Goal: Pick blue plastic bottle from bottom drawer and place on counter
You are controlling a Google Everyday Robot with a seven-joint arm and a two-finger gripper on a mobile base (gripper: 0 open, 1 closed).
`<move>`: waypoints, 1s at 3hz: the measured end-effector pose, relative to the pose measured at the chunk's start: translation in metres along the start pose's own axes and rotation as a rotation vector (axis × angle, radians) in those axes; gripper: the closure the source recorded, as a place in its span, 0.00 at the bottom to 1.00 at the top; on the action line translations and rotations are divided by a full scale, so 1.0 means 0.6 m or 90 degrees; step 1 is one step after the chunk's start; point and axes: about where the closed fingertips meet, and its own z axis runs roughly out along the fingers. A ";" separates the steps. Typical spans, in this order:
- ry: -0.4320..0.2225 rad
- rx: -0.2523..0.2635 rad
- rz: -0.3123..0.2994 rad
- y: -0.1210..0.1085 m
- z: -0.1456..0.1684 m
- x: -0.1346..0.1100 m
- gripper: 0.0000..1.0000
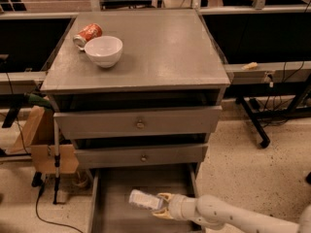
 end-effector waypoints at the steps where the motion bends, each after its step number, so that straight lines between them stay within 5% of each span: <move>1: 0.036 0.042 0.004 -0.031 -0.122 -0.026 1.00; 2: 0.084 0.089 -0.013 -0.070 -0.245 -0.084 1.00; 3: 0.088 0.099 -0.030 -0.088 -0.259 -0.098 1.00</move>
Offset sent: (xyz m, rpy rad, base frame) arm -0.0103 -0.1353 0.2070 -0.2216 -0.1013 -0.1944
